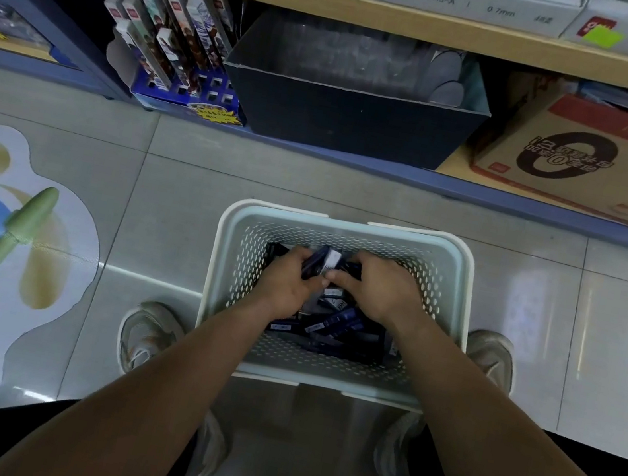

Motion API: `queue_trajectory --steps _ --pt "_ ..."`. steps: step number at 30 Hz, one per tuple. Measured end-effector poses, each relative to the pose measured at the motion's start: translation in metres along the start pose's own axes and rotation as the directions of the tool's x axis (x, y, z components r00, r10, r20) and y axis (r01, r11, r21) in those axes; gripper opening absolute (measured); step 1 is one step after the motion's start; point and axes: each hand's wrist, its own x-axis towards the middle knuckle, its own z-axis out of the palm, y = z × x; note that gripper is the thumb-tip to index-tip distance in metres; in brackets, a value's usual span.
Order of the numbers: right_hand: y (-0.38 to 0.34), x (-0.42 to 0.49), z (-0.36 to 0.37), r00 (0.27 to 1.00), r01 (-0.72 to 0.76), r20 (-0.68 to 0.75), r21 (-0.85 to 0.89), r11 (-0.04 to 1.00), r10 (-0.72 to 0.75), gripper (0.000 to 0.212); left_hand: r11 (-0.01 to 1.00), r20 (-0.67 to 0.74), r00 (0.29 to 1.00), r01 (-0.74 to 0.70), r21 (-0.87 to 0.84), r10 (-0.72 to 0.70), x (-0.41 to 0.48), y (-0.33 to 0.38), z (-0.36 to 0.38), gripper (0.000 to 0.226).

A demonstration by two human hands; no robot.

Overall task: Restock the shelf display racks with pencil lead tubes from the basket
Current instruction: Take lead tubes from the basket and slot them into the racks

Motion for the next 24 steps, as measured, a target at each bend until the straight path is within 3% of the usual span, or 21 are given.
queue_trajectory --steps 5,11,20,24 --pt "-0.006 0.000 0.008 1.000 0.010 0.016 0.105 0.994 -0.012 0.059 0.964 -0.045 0.995 0.079 -0.252 -0.093 -0.007 -0.005 -0.003 0.034" --pt "-0.017 -0.001 0.018 0.999 -0.044 -0.019 0.288 0.957 0.051 0.048 0.922 -0.059 0.990 0.097 -0.376 -0.128 -0.011 -0.013 0.007 0.022" --pt "-0.020 -0.002 0.024 0.990 -0.032 -0.114 0.430 0.902 0.089 0.040 0.898 -0.090 0.987 0.085 -0.431 -0.136 -0.011 -0.006 0.019 0.030" --pt "-0.022 -0.006 0.023 0.984 0.005 -0.157 0.484 0.875 0.081 0.035 0.836 -0.021 0.991 0.101 -0.539 -0.133 -0.012 -0.011 0.017 0.041"
